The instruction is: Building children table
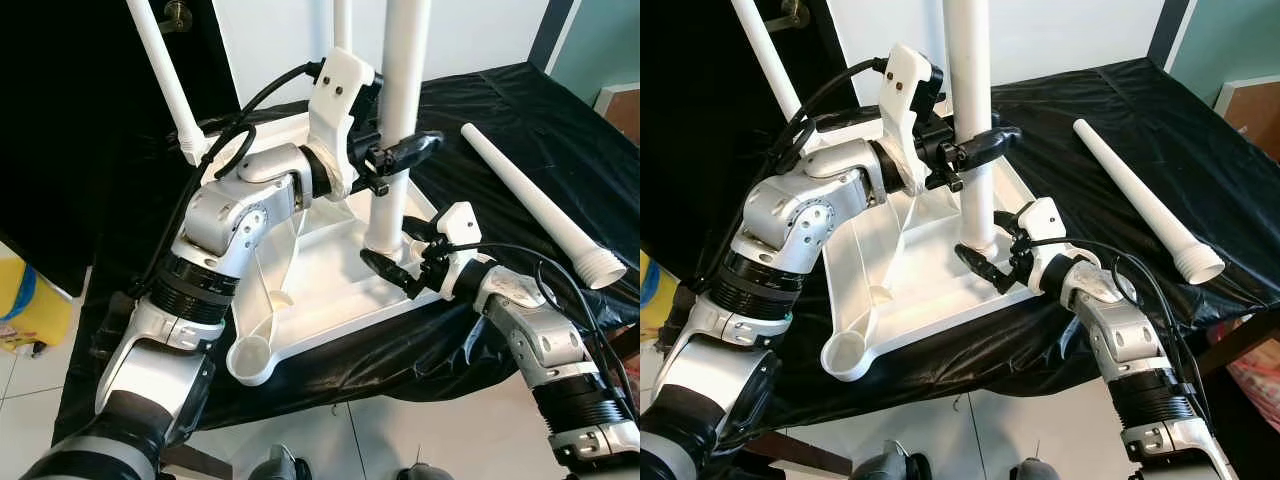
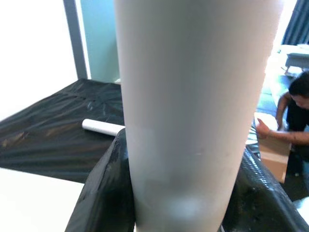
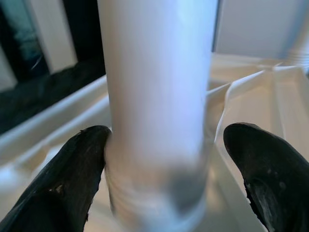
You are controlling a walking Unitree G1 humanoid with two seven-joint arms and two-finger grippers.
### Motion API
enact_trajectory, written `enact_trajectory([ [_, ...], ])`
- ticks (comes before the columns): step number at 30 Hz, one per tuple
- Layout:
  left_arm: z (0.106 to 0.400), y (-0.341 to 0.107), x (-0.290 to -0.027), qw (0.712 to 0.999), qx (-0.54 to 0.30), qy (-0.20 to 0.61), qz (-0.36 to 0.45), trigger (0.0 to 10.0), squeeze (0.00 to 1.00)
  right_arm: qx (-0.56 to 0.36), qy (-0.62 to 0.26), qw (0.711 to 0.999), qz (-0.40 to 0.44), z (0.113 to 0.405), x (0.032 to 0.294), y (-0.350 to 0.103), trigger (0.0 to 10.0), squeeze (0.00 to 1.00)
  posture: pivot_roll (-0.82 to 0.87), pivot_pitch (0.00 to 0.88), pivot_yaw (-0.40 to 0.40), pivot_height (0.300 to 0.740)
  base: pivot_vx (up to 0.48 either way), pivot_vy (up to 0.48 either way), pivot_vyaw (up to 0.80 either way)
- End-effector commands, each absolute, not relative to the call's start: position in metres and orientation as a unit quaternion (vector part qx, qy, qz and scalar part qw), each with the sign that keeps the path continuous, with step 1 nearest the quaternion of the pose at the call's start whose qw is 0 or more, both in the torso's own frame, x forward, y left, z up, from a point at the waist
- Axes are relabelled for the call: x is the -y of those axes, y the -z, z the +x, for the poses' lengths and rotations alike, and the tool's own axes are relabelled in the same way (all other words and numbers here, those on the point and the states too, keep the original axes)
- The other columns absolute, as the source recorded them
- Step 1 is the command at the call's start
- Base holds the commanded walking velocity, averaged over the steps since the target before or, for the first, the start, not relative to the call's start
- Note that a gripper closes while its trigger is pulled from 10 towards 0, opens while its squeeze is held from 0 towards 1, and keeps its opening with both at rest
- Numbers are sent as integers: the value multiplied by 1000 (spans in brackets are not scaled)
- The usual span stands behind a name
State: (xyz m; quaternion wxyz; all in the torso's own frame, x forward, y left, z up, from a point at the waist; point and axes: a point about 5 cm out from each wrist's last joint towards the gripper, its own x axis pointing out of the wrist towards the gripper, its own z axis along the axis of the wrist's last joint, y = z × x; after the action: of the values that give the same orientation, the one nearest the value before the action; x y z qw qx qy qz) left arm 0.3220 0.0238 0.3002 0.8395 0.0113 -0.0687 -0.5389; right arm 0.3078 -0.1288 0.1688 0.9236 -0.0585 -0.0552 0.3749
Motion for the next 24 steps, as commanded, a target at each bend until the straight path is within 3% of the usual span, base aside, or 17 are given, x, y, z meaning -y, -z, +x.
enact_trajectory([
  [1, 324, -303, -25, 851, 69, 521, 12, 10000, 0, 54, -370, 926, -59, 307, 128, -168, 10000, 0, -91, 50, 76, 740, 0, 0, 0],
  [7, 328, -302, -24, 864, 73, 498, 4, 10000, 0, 64, -344, 936, -39, 309, 119, -170, 10000, 0, -96, 57, 82, 740, 0, 0, 0],
  [9, 334, -300, -22, 887, 81, 454, 15, 10000, 0, 72, -309, 948, -23, 314, 110, -172, 10000, 0, -97, 59, 77, 740, 0, 0, 0],
  [11, 334, -300, -22, 887, 81, 454, 15, 10000, 0, 72, -309, 948, -23, 314, 110, -172, 10000, 0, -97, 59, 77, 740, 0, 0, 0],
  [14, 340, -299, -20, 909, 80, 409, 12, 10000, 0, 80, -269, 960, -10, 321, 104, -177, 10000, 0, -90, 60, 69, 740, 0, 0, 0],
  [24, 336, -297, 1, 926, 85, 368, -11, 10000, 0, 80, -148, 986, 14, 341, 98, -184, 10000, 0, -72, 70, 42, 740, 0, 0, 0],
])
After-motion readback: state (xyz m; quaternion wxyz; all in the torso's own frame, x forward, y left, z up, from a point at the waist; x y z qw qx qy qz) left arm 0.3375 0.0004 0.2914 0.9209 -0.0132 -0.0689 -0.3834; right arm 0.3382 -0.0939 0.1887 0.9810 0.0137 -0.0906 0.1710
